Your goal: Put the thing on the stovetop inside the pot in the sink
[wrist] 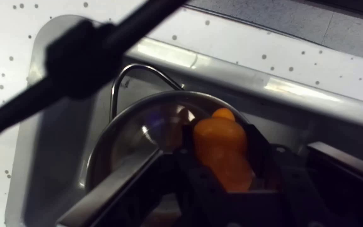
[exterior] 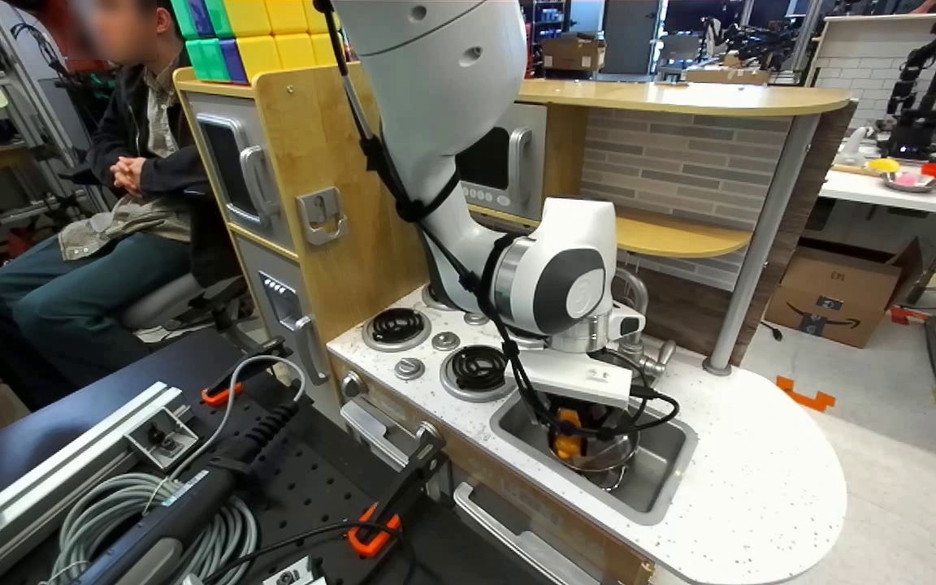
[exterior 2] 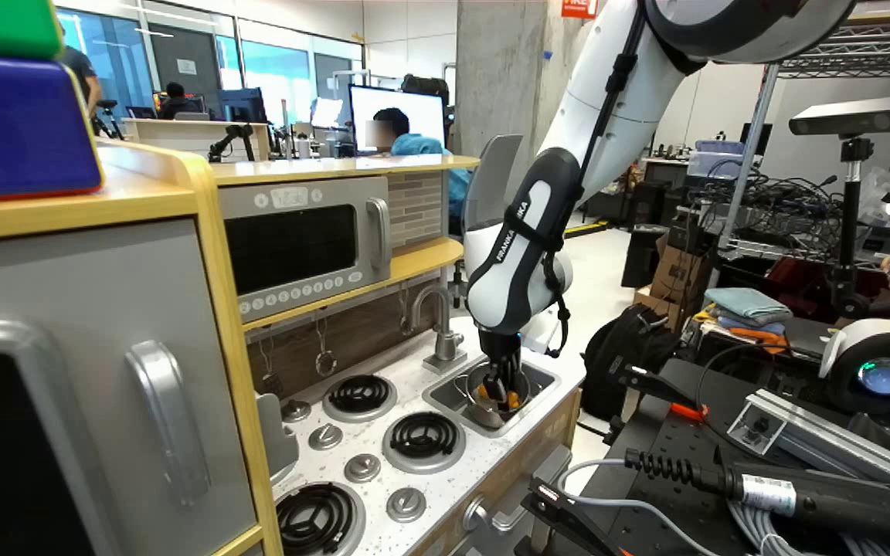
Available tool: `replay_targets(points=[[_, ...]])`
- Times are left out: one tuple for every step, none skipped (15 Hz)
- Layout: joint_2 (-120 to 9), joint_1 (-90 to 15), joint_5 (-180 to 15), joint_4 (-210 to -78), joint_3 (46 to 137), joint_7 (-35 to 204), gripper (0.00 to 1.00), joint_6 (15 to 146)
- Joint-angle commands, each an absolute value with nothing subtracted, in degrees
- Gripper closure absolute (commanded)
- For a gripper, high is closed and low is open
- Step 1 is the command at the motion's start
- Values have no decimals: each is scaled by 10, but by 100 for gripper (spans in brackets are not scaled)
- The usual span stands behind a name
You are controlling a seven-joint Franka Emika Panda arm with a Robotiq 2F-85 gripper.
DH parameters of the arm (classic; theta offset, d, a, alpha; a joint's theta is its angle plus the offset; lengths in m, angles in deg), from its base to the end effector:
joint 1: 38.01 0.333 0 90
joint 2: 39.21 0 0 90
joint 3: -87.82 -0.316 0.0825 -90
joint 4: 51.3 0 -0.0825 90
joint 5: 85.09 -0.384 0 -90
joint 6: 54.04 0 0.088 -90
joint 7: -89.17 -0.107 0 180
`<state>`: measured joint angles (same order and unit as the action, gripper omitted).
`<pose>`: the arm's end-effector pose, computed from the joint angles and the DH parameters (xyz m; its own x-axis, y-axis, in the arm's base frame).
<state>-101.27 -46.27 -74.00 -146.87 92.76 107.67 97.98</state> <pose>0.6029 -0.1353 -0.0292 0.9430 0.2938 -0.1561 0.3114 -0.9446 0.1037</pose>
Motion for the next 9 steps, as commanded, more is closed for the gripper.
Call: replay_targets(points=[[-1045,-453,-737,-1420,930,1057,82,954],[-1049,-453,-738,-1413,930,1053,82,955],[-1053,-453,-739,-1407,930,1051,82,955],[-1057,-455,-741,-1400,928,1050,82,957],[-1060,-458,-742,-1395,927,1049,82,958],[-1066,-459,-743,-1385,928,1046,82,956],[-1069,-459,-743,-1380,927,1044,82,955],[-1074,-457,-741,-1374,930,1041,82,956],[-1076,-458,-743,-1370,927,1041,43,953]])
